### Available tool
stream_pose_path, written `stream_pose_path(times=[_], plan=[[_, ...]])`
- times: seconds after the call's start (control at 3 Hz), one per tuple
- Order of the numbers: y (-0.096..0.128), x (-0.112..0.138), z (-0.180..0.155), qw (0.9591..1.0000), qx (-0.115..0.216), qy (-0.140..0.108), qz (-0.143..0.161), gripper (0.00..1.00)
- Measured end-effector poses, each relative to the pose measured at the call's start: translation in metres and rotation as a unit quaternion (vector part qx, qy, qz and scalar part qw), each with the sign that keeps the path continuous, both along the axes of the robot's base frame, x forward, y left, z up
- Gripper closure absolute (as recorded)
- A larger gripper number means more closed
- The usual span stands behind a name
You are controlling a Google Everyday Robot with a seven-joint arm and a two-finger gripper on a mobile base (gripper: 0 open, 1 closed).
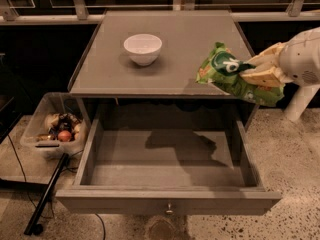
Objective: Place green rice chip bag into top drawer
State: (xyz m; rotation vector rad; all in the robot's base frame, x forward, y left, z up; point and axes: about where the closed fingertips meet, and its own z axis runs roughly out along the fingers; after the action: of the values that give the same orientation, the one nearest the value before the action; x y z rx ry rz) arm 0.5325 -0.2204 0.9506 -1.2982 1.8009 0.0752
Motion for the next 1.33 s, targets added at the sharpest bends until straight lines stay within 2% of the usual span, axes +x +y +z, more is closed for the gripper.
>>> stream_pose_path(times=[0.33, 0.67, 1.0, 1.33], plan=[[0.028, -0.006, -0.022, 0.9993, -0.014, 0.015, 0.032, 1.0], [0.052, -0.026, -0.064, 0.9965, -0.026, 0.047, 0.064, 1.0], [0.067, -0.047, -0.102, 0.9927, -0.033, 0.072, 0.091, 1.0], [0.082, -0.057, -0.143, 0.9897, -0.044, 0.084, 0.108, 1.0]])
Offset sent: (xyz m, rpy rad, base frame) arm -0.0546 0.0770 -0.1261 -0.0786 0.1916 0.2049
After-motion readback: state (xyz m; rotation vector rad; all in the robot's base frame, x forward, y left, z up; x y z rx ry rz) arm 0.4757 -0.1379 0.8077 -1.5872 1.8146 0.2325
